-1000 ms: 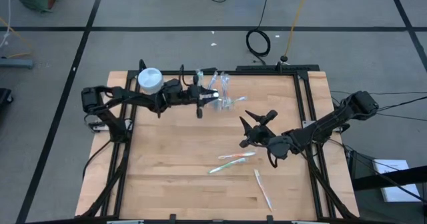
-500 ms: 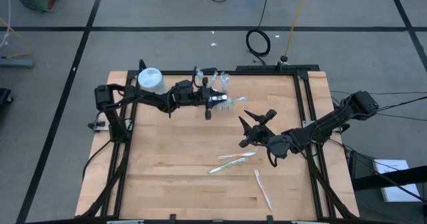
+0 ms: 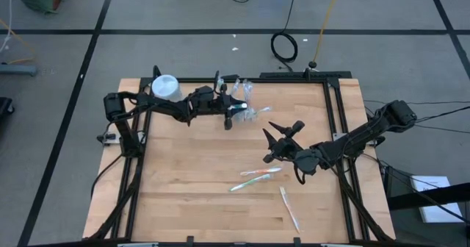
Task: Pick & Place toothbrushing station
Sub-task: Put the mouthwash into the transparent organizer
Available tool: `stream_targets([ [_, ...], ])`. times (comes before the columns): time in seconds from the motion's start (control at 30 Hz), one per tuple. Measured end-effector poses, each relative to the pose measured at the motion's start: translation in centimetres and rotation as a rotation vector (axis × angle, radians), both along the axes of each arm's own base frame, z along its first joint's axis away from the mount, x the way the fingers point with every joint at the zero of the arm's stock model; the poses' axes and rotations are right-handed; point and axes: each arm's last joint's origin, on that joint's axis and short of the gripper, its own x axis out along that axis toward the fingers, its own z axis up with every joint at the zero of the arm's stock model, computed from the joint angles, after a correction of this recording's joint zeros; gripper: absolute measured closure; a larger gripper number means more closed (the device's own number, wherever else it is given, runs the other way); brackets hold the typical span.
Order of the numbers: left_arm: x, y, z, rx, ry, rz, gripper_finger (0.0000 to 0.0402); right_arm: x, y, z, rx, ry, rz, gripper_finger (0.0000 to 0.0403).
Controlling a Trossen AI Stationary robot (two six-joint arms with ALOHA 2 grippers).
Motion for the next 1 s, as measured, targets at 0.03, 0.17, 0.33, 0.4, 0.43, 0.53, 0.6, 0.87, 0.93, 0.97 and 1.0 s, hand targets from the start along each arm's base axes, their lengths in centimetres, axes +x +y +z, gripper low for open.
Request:
stream_targets([
  [0.03,-0.01,0.01,-0.03,-0.001,0.003,0.003,0.0314,0.0,0.0,0.0,0.0,0.0,0.0,0.0261],
  [0.17,-0.1,0.13,-0.24,-0.028,0.022,0.011,0.0314,0.0,0.0,0.0,0.0,0.0,0.0,0.0261],
  [0.33,-0.19,0.06,-0.72,-0.029,0.072,0.008,0.0314,0.0,0.0,0.0,0.0,0.0,0.0,0.0261],
  [0.4,-0.19,0.05,-0.72,-0.028,0.072,0.014,0.0314,0.0,0.0,0.0,0.0,0.0,0.0,0.0261],
  [0.43,-0.18,0.04,-0.72,-0.025,0.073,0.018,0.0314,0.0,0.0,0.0,0.0,0.0,0.0,0.0261],
  [0.53,-0.2,0.12,-0.71,-0.019,0.074,0.043,0.0314,0.0,0.0,0.0,0.0,0.0,0.0,0.0261],
  [0.6,-0.2,0.13,-0.71,-0.018,0.074,0.047,0.0314,0.0,0.0,0.0,0.0,0.0,0.0,0.0261],
  [0.87,-0.22,0.16,-0.8,-0.012,0.085,0.072,0.0287,0.01,0.0,0.02,0.0,-0.001,0.0,0.0261],
  [0.93,-0.24,0.17,-0.86,-0.01,0.094,0.088,0.0264,0.01,0.0,0.02,0.0,-0.001,0.0,0.0261],
  [0.97,-0.25,0.18,-0.89,-0.01,0.096,0.089,0.0251,0.01,0.0,0.02,0.0,-0.001,0.0,0.0261],
  [1.0,-0.25,0.19,-0.88,-0.01,0.095,0.091,0.0239,0.01,0.0,0.02,0.0,-0.001,0.0,0.0261],
])
